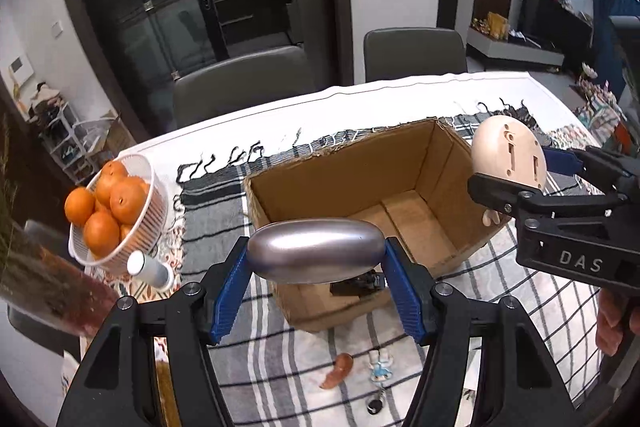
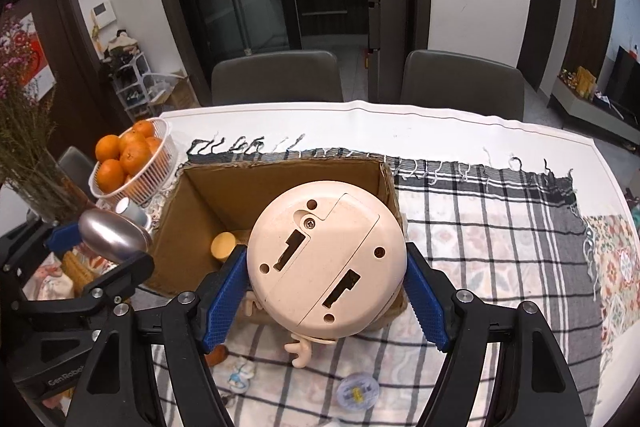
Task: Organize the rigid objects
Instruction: 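Lower the silver egg into the box while the right tool releases the toy inside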
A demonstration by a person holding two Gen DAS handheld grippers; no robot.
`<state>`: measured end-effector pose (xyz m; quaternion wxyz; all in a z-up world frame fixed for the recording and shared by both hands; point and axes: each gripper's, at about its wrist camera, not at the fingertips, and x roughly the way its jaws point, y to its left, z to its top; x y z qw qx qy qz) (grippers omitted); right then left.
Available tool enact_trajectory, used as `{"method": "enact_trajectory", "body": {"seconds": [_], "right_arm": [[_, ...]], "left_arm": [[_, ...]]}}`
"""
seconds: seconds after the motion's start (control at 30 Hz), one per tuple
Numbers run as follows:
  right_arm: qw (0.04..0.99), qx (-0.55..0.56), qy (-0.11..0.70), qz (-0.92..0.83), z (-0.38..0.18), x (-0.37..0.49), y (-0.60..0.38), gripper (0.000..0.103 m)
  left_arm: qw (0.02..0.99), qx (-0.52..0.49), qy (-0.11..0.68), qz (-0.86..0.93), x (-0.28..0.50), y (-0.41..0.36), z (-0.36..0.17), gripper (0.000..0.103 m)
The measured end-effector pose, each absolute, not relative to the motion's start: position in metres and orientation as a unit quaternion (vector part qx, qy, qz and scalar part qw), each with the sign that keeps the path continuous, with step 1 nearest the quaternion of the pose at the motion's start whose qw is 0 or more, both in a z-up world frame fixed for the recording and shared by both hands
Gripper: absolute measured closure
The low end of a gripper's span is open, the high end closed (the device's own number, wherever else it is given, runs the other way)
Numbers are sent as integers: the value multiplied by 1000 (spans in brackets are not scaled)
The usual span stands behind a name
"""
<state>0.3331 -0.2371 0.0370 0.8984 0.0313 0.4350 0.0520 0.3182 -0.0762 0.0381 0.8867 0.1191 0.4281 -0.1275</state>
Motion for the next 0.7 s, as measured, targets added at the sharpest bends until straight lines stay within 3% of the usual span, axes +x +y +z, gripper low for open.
{"method": "enact_trajectory", "body": {"seconds": [0.7], "right_arm": [[864, 2, 500, 57, -8, 384, -239, 28]], "left_arm": [[844, 183, 484, -140, 367, -92, -5, 39]]}}
